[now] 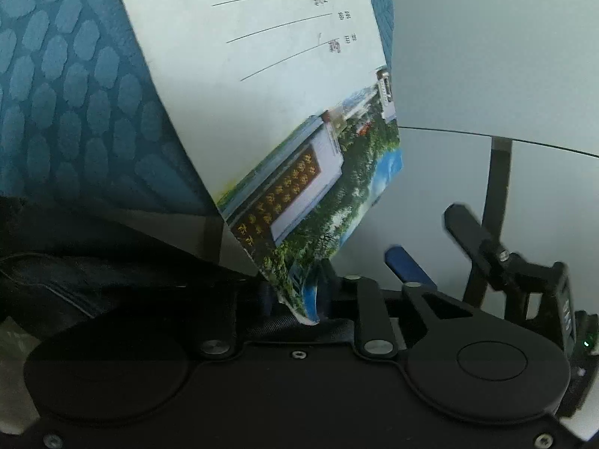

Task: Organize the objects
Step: 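Close the left gripper on the edge of the photo-printed sheet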

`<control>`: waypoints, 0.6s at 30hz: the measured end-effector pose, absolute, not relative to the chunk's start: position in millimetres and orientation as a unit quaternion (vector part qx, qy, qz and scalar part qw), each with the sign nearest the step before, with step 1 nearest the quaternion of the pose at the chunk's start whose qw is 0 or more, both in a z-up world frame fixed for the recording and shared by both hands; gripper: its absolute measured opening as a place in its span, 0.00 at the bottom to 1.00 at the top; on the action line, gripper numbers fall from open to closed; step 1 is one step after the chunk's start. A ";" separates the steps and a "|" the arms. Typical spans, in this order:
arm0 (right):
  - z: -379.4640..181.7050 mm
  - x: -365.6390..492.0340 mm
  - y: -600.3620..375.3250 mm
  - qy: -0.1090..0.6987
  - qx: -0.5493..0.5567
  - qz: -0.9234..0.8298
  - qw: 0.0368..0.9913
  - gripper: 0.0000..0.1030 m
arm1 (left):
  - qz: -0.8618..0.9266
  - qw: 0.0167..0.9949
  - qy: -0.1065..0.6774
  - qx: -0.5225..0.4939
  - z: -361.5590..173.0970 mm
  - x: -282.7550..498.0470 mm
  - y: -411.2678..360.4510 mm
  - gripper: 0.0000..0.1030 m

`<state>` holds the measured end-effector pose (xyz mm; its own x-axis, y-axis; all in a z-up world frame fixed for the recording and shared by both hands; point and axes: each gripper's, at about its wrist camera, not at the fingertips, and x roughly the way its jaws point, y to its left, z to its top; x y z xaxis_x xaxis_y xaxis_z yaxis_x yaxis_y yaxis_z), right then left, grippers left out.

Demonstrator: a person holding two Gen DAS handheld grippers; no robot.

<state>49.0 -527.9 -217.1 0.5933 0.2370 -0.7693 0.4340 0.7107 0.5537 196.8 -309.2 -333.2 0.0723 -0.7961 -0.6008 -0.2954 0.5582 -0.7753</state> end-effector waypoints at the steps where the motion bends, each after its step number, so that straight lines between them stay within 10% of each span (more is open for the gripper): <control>1: -218.1 49.7 -529.7 0.442 0.397 -0.046 0.803 0.80 | -0.217 0.602 0.646 -0.417 -328.5 197.4 -308.3 0.11; 18: -255.4 58.3 -526.1 0.456 0.539 0.003 0.708 0.82 | -0.260 0.585 0.615 -0.460 -282.5 186.3 -249.8 0.03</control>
<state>58.3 -526.1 -255.4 0.5838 0.4970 -0.6420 0.4872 0.4181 0.7667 186.3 -249.8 -282.5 0.1078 -0.8705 -0.4802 -0.2624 0.4409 -0.8583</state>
